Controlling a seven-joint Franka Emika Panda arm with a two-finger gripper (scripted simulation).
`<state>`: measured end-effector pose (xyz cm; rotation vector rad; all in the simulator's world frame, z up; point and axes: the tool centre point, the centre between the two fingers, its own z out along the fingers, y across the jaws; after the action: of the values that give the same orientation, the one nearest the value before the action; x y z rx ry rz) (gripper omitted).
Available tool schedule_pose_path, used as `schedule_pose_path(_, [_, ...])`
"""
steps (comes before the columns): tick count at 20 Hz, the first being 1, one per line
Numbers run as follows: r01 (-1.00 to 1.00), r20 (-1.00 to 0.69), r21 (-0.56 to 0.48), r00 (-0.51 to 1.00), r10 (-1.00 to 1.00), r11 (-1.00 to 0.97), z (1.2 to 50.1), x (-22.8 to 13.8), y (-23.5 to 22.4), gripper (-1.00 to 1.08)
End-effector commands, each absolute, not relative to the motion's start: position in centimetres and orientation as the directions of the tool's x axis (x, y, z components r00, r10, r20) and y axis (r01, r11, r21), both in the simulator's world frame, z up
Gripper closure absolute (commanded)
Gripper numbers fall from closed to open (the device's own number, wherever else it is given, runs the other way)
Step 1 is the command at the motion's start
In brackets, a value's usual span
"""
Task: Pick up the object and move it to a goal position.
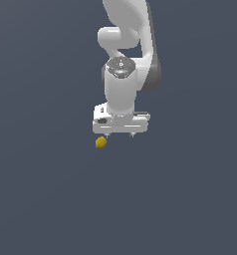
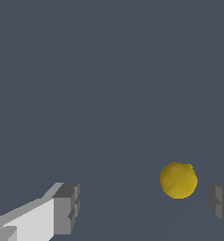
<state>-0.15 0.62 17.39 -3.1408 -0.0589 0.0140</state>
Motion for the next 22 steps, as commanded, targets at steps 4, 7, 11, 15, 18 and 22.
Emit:
schedule_pose_path(4, [0.019,-0.008,-0.002,1.000,0.019,-1.000,17.6,-0.2,0.1,-0.92])
schedule_pose_path(7, [-0.025,-0.006,-0.007,1.000,-0.025,-1.000,18.2,-0.4,-1.1,-0.92])
schedule_pose_path(11, [-0.039,-0.005,-0.009,0.999,-0.039,-0.999,18.5,-0.4,-1.5,-0.92])
schedule_pose_path(15, [-0.031,-0.005,-0.009,1.000,-0.031,-0.999,17.9,-0.6,-1.8,-0.92])
schedule_pose_path(18, [-0.020,-0.004,-0.008,1.000,-0.020,-1.000,17.0,-0.9,-2.5,-0.92])
schedule_pose_path(22, [0.002,-0.003,-0.007,1.000,0.002,-1.000,15.1,-1.6,-3.9,-0.92])
